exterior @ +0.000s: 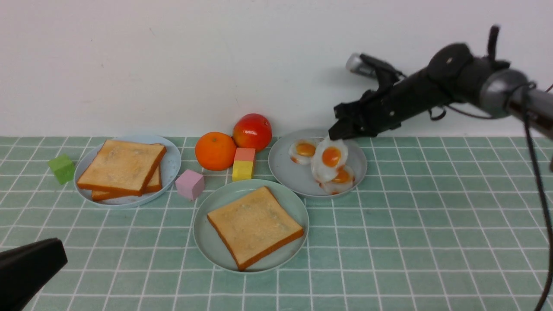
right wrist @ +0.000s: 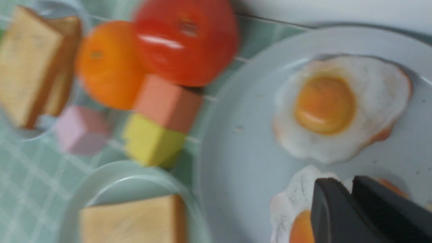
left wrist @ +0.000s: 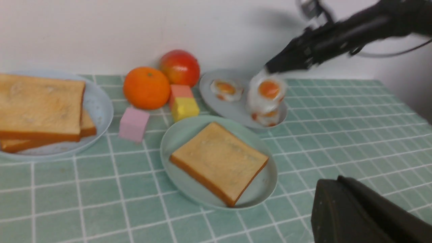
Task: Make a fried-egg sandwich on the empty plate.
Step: Use the right arm to place the fried egg on the slice of bread in the middle
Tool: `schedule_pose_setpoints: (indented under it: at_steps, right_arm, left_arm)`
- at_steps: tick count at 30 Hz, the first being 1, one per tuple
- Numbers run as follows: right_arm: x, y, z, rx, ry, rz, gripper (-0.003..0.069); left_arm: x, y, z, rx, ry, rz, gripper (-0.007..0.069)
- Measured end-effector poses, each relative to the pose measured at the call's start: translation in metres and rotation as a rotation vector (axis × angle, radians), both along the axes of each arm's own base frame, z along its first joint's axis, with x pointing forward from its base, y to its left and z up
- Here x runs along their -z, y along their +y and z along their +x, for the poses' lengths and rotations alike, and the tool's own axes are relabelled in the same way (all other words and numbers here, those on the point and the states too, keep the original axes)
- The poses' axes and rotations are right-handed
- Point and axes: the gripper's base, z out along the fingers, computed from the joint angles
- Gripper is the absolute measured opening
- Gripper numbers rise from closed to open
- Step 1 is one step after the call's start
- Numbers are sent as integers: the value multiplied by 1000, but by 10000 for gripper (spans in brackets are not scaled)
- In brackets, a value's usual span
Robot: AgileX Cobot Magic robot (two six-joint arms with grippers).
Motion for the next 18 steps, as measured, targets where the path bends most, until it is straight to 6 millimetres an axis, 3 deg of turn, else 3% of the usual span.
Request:
schedule_pose_setpoints:
  at_steps: [1, 6, 9, 10, 13, 15, 18]
  right_arm:
    - [-2, 0, 0, 0, -4, 1, 71]
    - [-52, 2, -29, -103, -2, 19, 71]
    - [-79, 10, -56, -154, 3, 40, 71]
    - [-78, 12, -59, -159, 12, 41, 71]
    - [-79, 39, -101, -203, 52, 69, 71]
    - [-75, 48, -112, -206, 59, 83, 71]
    - [-55, 77, -136, -185, 64, 139, 71]
  left_arm:
    - [0, 0, 0, -2, 4, 1, -10]
    - [4, 3, 1, -25, 20, 55, -9]
    - [5, 4, 1, -32, 21, 72, -6]
    - [5, 4, 1, -33, 22, 73, -6]
    - [5, 4, 1, -34, 25, 75, -6]
    - [5, 4, 1, -34, 25, 75, -4]
    - [5, 4, 1, -32, 20, 72, -3]
